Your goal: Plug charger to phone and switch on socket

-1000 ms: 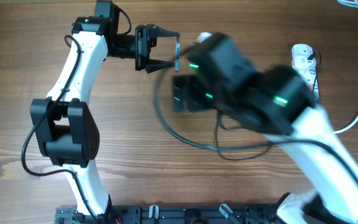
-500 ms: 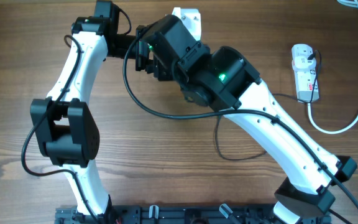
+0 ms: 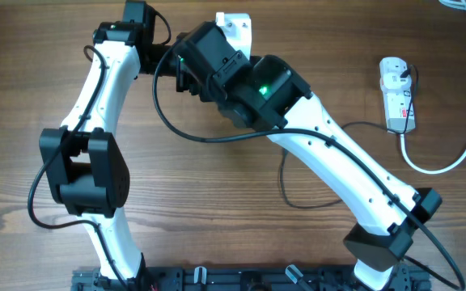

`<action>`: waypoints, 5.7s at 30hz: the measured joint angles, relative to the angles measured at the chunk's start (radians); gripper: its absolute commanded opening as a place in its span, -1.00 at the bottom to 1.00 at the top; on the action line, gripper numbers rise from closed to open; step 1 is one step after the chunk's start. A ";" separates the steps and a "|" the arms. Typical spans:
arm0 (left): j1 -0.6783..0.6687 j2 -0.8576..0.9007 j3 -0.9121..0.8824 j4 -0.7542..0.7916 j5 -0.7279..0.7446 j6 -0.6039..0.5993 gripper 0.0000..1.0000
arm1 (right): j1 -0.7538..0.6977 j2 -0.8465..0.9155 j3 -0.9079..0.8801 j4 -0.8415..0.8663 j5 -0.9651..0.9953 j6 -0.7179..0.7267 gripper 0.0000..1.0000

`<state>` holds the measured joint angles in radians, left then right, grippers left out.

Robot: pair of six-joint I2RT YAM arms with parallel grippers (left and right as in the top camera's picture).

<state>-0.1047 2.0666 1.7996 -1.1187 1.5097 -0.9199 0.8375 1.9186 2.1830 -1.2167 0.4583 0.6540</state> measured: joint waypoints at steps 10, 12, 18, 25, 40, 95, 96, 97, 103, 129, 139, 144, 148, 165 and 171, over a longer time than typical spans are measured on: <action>0.000 0.000 0.000 0.000 0.000 0.000 0.20 | -0.012 0.000 0.000 0.014 0.003 0.000 -0.46; 0.000 0.000 0.000 0.000 0.000 0.000 0.25 | -0.012 0.000 0.000 0.020 0.003 0.000 -0.55; 0.000 0.000 0.000 0.000 0.003 0.000 0.25 | -0.013 0.000 0.000 0.021 0.004 0.008 -0.91; 0.001 0.000 0.000 0.002 0.002 -0.010 1.00 | -0.014 0.000 0.000 0.018 0.010 0.086 -0.91; 0.000 0.000 0.000 0.005 -0.046 -0.021 0.60 | -0.107 -0.073 0.000 -0.064 -0.133 1.228 -0.91; -0.021 0.000 -0.002 0.004 -0.144 -0.083 -0.92 | -0.109 -0.096 0.004 -0.140 0.097 0.752 1.00; -0.022 0.000 -0.002 0.004 -0.173 -0.068 -0.92 | -0.143 -0.139 0.004 -0.163 0.101 0.642 0.99; -0.022 0.000 -0.002 0.004 -0.210 -0.043 -0.92 | -0.193 -0.182 0.004 -0.176 0.087 0.533 1.00; -0.030 0.000 -0.002 0.002 -0.346 0.278 -0.92 | -0.657 -0.246 0.007 -0.386 -0.190 -0.045 0.99; -0.231 0.000 -0.003 -0.093 -1.455 0.362 -0.92 | -0.578 -0.211 -0.727 0.010 -0.637 -0.251 0.46; -0.230 0.000 -0.003 -0.143 -1.696 0.300 -0.92 | -0.447 -0.107 -0.917 0.233 -0.567 -0.044 0.11; -0.230 0.000 -0.003 -0.143 -1.698 0.296 -0.92 | -0.445 -0.031 -0.919 0.256 -0.569 -0.040 0.02; -0.230 0.000 -0.003 -0.143 -1.700 0.293 -0.92 | -0.412 0.022 -0.919 0.291 -0.540 -0.018 0.01; -0.211 0.000 -0.003 -0.158 -1.700 0.293 -0.92 | -0.396 0.061 -0.918 0.298 -0.502 0.034 -0.49; -0.211 0.000 -0.003 -0.158 -1.700 0.293 -0.92 | -0.396 0.061 -0.919 0.319 -0.502 0.042 -0.56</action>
<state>-0.3157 2.0663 1.7969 -1.2762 -0.1902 -0.6270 0.4416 1.9797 1.2644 -0.8982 -0.0437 0.6960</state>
